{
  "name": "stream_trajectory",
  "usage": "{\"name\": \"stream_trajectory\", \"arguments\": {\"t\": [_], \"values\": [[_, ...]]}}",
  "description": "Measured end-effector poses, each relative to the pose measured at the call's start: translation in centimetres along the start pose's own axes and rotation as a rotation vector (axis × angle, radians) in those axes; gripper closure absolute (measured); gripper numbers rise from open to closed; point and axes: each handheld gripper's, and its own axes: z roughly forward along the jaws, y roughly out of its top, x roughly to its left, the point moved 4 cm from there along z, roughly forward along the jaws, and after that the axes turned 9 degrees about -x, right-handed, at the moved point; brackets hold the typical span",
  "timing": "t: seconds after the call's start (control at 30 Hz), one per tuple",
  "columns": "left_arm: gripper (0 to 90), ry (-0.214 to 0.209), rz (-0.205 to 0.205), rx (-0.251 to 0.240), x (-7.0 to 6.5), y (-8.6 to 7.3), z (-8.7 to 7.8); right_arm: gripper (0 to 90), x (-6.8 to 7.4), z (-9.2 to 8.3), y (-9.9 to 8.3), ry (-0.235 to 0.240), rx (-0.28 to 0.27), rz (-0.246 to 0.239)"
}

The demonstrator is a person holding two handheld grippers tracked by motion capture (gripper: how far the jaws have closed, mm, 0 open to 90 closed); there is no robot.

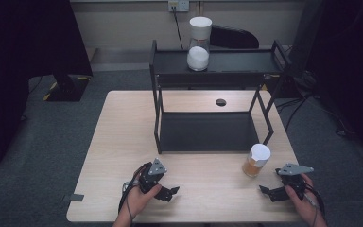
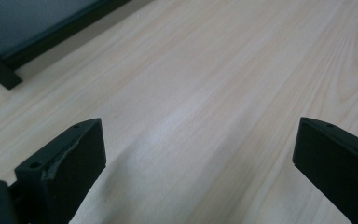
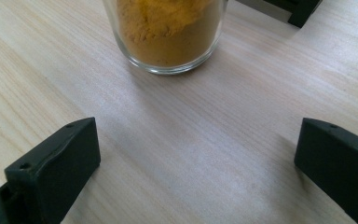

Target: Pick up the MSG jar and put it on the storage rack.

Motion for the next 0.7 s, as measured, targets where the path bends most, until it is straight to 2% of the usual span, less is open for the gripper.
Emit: {"name": "stream_trajectory", "arguments": {"t": [0.2,0.3,0.33,0.37,0.7], "values": [[1.9,0.011,0.013,0.036,0.1,-1.0,0.0,0.0,0.0,0.0,0.0,0.000,0.000,-0.002],[0.7,0.010,0.033,0.023,0.1,-1.4,-0.1,0.0,0.0,0.0,0.0,0.000,0.001,0.000],[0.2,0.011,0.063,0.022,0.0,-1.5,0.0,0.0,0.0,0.0,0.0,0.000,0.001,0.000],[0.0,0.011,0.067,0.006,0.0,-1.8,0.0,0.0,0.0,0.0,0.0,0.000,0.002,0.000],[0.0,0.012,0.068,-0.003,0.0,-2.0,0.0,0.0,0.2,-0.1,0.0,-0.013,0.003,0.010]]}}
